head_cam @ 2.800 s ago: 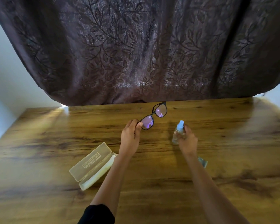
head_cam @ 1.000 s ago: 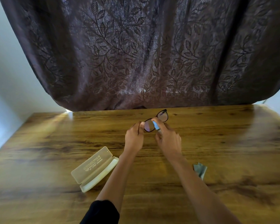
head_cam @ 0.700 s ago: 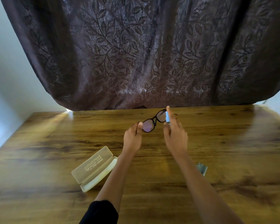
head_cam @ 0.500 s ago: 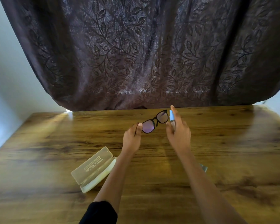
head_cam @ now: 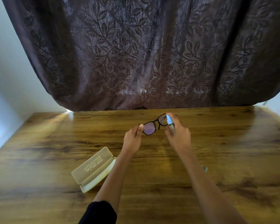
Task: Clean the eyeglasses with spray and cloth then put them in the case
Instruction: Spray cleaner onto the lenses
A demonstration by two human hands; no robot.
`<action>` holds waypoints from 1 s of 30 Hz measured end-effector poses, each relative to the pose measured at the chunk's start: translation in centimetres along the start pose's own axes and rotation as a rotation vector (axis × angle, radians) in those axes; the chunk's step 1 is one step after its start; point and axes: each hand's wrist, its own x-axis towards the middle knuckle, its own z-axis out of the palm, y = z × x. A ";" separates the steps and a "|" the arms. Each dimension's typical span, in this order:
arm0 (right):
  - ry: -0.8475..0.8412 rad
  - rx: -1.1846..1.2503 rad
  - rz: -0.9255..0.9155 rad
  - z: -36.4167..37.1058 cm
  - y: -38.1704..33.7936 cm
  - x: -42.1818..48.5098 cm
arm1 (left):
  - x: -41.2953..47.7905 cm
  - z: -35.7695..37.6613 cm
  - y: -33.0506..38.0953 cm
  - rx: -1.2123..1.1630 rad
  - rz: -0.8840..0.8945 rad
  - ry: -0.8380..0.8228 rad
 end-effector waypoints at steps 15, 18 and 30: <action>0.002 0.044 -0.025 0.3 0.2 0.3 | -0.2 0.0 0.2 0.002 -0.025 0.007; 0.037 0.074 -0.043 0.6 0.6 0.3 | -0.2 0.1 0.2 0.008 -0.024 0.004; 0.145 0.131 0.068 0.7 2.3 0.3 | -0.1 0.2 -0.1 0.001 -0.031 0.032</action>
